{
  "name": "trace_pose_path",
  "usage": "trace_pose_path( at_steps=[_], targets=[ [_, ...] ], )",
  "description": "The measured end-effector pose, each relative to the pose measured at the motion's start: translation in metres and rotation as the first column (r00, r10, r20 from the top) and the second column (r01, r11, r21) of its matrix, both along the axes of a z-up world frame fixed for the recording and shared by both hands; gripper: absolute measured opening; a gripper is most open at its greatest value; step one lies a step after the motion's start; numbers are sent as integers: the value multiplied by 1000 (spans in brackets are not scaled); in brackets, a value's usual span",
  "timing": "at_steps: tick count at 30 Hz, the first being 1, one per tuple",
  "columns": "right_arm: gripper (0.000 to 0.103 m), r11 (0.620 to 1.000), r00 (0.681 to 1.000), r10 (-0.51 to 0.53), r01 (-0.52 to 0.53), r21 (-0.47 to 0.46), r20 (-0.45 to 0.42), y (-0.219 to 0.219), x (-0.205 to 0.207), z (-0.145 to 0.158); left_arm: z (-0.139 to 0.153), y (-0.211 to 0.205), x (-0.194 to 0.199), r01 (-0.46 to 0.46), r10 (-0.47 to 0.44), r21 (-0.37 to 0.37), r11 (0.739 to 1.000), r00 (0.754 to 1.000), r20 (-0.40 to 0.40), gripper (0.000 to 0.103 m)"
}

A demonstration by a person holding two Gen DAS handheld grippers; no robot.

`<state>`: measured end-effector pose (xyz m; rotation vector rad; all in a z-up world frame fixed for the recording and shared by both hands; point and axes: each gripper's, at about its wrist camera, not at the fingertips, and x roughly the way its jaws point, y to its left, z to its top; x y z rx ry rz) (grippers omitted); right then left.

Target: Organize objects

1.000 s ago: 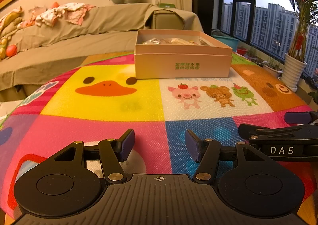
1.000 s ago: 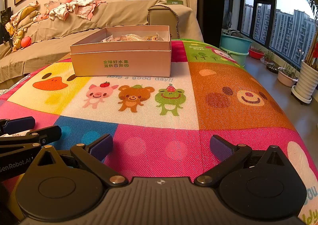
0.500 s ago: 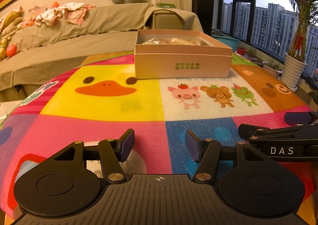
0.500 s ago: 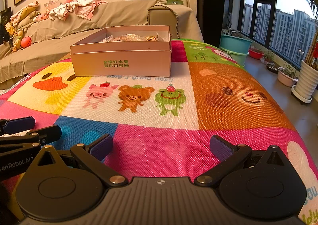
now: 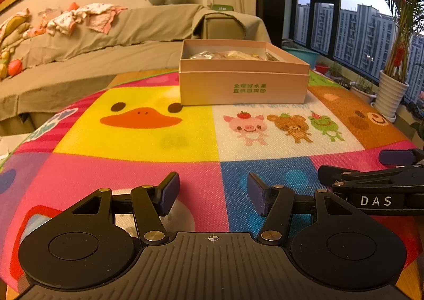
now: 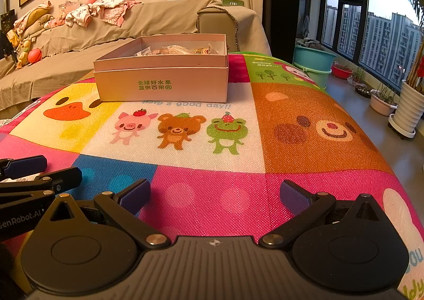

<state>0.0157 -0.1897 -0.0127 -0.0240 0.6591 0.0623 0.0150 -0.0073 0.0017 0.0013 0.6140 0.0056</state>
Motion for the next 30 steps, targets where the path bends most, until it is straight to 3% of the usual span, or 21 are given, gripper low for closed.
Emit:
trace_pose_path(
  at_steps=[30],
  targets=[
    [103, 1000, 1000, -1, 1, -1, 0, 1, 0, 0, 0, -2, 3, -1, 1, 7, 1000, 1000, 0, 62]
  ],
)
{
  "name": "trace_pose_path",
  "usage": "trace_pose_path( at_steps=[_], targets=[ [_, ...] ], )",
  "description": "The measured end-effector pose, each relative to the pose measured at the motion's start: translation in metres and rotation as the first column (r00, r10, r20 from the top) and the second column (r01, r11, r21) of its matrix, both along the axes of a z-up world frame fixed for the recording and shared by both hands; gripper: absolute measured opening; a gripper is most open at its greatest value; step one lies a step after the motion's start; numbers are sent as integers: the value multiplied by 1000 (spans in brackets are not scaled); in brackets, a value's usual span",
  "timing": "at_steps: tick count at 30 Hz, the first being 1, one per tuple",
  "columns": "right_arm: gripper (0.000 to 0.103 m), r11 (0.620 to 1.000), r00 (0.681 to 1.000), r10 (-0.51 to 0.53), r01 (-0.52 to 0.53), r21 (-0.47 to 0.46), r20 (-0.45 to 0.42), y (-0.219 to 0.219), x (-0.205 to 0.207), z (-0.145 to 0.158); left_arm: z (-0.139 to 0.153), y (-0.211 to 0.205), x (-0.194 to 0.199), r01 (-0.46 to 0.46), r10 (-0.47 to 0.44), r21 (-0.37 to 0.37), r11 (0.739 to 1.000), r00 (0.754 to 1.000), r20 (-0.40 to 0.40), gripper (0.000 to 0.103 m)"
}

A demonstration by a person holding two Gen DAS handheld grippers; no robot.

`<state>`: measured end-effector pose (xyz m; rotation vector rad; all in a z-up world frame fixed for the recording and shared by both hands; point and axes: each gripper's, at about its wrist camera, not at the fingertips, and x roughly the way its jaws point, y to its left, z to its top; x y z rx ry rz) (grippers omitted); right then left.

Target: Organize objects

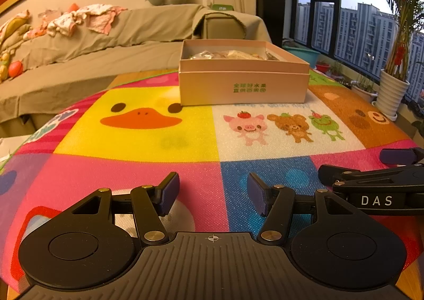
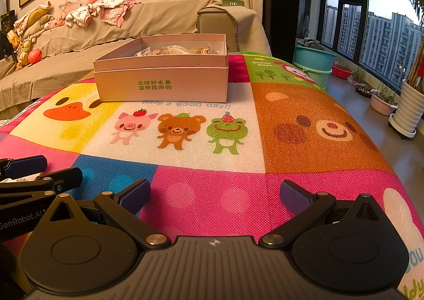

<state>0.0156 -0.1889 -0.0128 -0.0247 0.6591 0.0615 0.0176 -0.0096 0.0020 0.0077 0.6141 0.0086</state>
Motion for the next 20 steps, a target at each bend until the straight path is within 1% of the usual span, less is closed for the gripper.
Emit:
trace_pose_path(
  at_steps=[20],
  targets=[
    [103, 1000, 1000, 0, 0, -1, 0, 0, 1, 0, -1, 2, 0, 2, -2, -5, 1000, 1000, 3, 62]
  ],
)
